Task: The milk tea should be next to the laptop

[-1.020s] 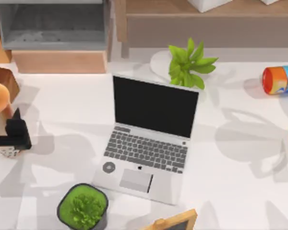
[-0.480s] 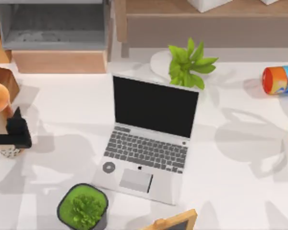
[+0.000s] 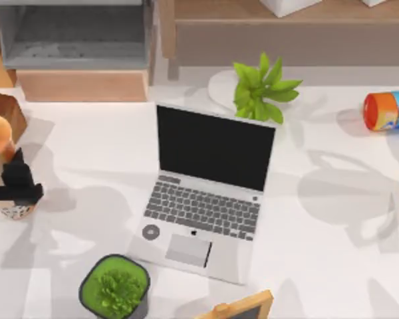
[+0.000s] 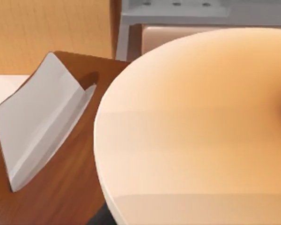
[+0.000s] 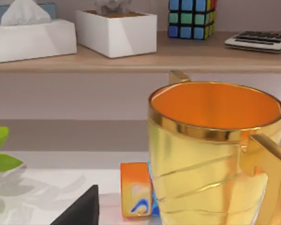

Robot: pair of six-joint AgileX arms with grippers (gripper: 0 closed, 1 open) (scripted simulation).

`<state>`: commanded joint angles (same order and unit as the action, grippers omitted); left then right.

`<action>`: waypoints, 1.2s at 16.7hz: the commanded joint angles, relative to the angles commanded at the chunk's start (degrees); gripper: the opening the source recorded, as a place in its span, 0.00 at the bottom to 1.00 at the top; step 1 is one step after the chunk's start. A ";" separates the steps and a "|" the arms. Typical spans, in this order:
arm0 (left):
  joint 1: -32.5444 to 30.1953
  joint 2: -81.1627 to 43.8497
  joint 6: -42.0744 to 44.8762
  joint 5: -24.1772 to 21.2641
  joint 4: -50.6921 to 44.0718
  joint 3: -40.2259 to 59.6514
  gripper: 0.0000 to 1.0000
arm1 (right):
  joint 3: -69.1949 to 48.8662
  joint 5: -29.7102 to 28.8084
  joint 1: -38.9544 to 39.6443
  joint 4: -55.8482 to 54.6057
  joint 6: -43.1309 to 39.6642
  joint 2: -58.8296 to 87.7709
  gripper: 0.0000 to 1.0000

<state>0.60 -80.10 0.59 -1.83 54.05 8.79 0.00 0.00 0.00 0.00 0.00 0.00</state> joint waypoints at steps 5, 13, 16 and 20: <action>0.00 0.00 0.00 0.00 0.00 0.00 0.00 | 0.00 0.00 0.00 0.00 0.00 0.00 1.00; 0.02 0.21 0.09 0.03 -0.24 0.00 0.00 | 0.00 0.00 0.00 0.00 0.00 0.00 1.00; 0.04 2.71 0.06 0.06 -3.50 0.55 0.00 | 0.00 0.00 0.00 0.00 0.00 0.00 1.00; 0.03 4.53 0.07 0.07 -5.68 1.05 0.00 | 0.00 0.00 0.00 0.00 0.00 0.00 1.00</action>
<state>0.63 -75.57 0.66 -1.76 48.37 9.83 0.00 0.00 0.00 0.00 0.00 0.00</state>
